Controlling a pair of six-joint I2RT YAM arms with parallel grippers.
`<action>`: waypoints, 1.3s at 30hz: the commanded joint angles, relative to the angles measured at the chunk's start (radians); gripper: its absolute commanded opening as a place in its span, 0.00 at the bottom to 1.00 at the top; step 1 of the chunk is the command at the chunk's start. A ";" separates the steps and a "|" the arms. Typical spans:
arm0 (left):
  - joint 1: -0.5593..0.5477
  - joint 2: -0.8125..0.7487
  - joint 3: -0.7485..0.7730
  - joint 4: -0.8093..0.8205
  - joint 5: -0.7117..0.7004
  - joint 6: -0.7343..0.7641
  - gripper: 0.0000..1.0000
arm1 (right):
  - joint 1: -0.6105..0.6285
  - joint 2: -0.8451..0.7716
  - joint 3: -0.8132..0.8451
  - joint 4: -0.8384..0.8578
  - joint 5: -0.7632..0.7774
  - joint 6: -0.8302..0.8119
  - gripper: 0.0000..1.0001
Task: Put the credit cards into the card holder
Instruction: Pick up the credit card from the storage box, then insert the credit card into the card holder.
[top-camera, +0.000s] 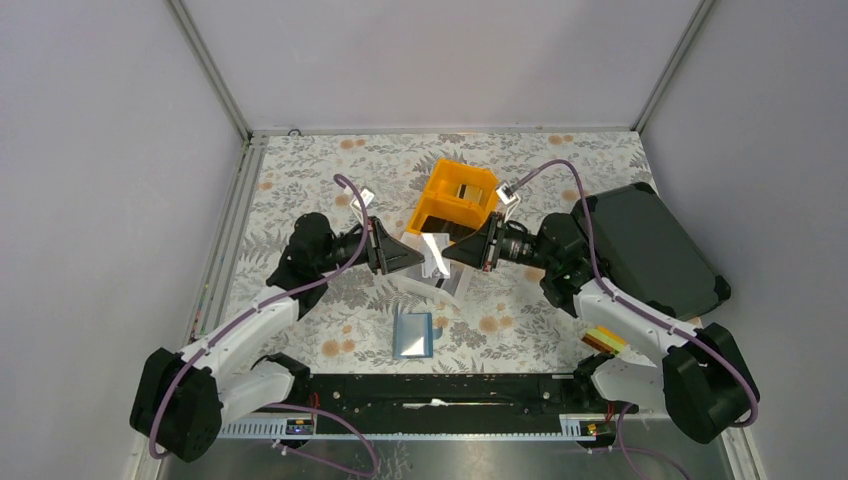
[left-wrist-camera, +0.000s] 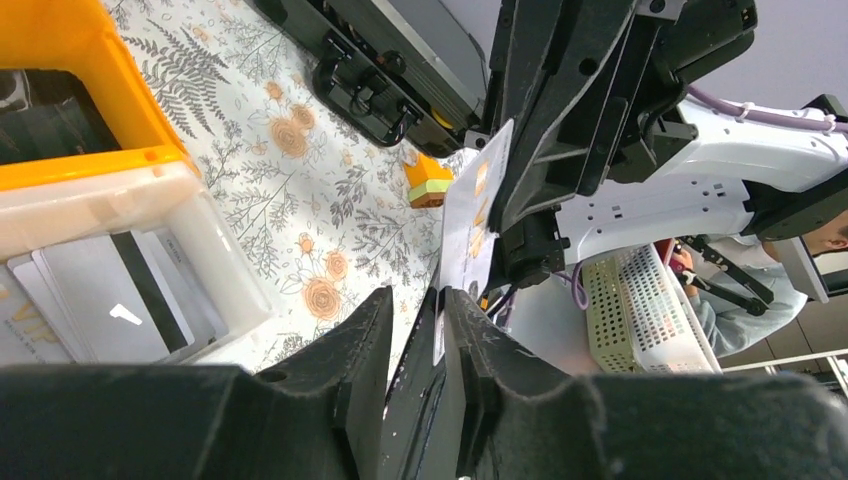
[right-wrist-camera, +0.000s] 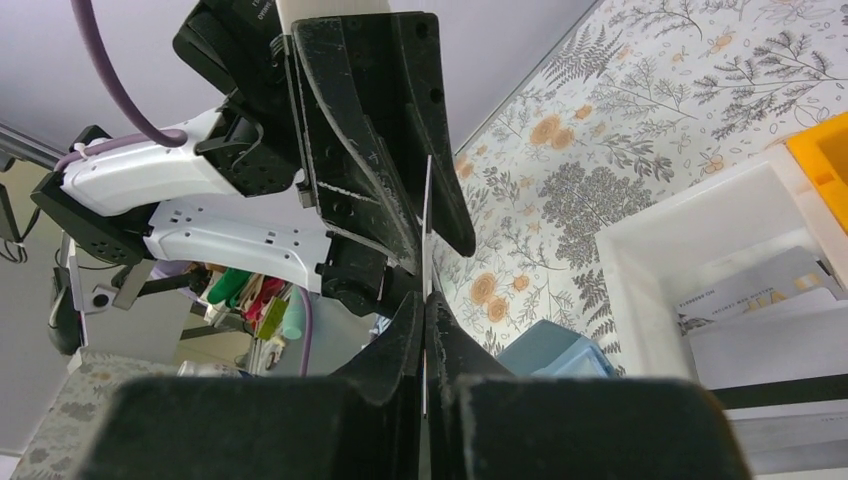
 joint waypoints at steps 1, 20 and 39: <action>-0.020 -0.072 0.006 -0.102 -0.040 0.080 0.25 | 0.008 -0.033 -0.017 0.001 0.009 -0.018 0.00; -0.298 -0.192 0.039 -0.810 -0.856 0.005 0.88 | 0.193 -0.211 -0.068 -0.489 0.469 -0.164 0.00; -0.476 -0.038 0.037 -0.890 -0.978 -0.120 0.31 | 0.467 -0.064 -0.157 -0.468 0.766 0.133 0.00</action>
